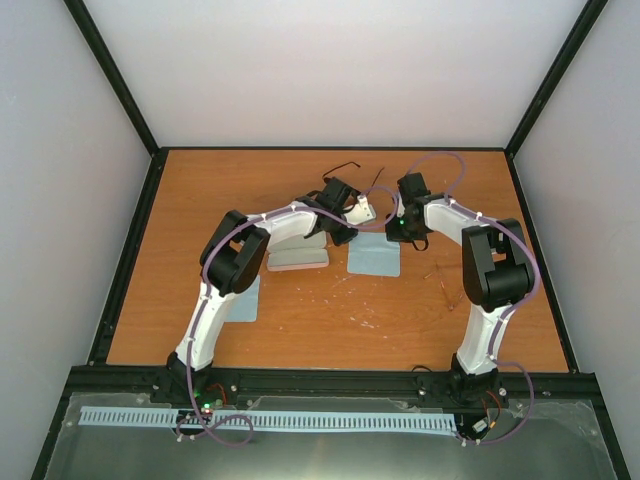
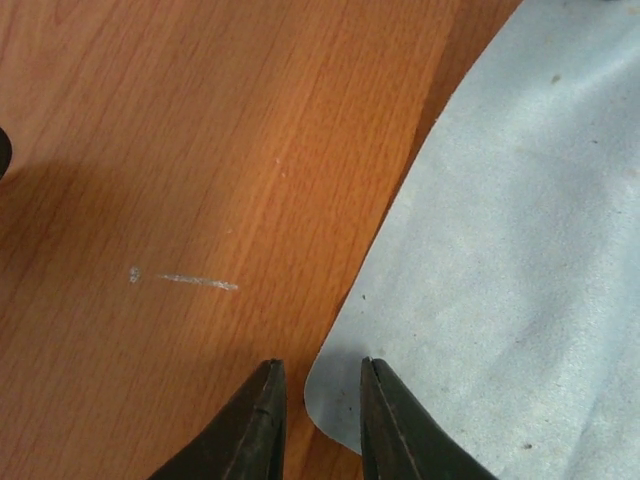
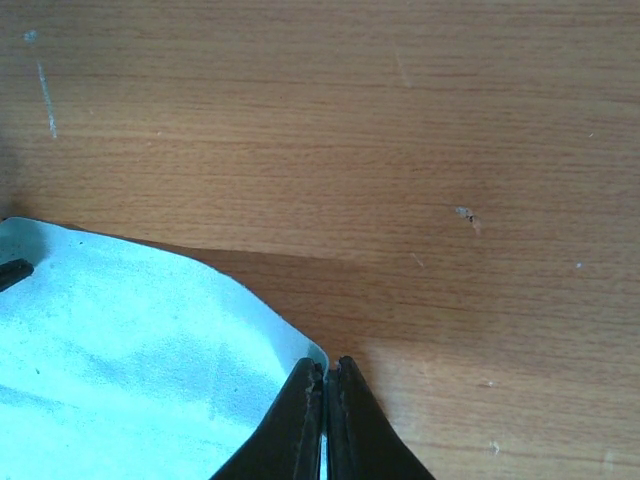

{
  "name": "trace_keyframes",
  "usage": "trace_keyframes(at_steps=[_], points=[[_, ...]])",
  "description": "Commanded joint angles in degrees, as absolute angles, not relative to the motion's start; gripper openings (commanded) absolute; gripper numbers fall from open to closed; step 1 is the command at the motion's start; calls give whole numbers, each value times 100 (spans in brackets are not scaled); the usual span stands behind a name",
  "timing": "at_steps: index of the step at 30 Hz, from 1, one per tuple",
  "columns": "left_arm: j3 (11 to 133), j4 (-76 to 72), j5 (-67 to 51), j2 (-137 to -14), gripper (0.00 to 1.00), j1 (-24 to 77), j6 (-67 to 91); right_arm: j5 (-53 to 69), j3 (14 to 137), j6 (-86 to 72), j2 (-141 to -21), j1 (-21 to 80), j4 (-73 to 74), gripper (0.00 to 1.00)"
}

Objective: Organize the sunglasses
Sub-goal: Fold the glasses cleaning cloth at the center of the board.

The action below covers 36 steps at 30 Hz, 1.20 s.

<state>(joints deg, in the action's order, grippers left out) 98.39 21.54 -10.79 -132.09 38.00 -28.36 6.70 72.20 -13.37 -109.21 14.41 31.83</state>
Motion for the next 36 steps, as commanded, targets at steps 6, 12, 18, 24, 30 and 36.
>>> trace_keyframes(at_steps=[6,12,18,24,30,36], points=[[9629,2491,-1253,-13190,1,3847,-2893,694,7165,-1369,-10769,1406,3104,3],[9641,2559,-1279,-13140,0,3850,-2854,690,7154,-1379,-10760,1407,3098,3],[9671,2502,-1158,-12932,0,3849,-2846,704,7115,-1384,-10681,1410,3039,3],[9720,2487,-1207,-12731,0,3840,-2656,803,7077,-1449,-10613,1408,2968,3],[9602,2447,-1240,-12587,0,3841,-2544,852,6943,-1459,-10492,1406,2908,3],[9624,2370,-942,-12808,34,3838,-2475,831,6882,-1465,-10520,1407,2892,3]])
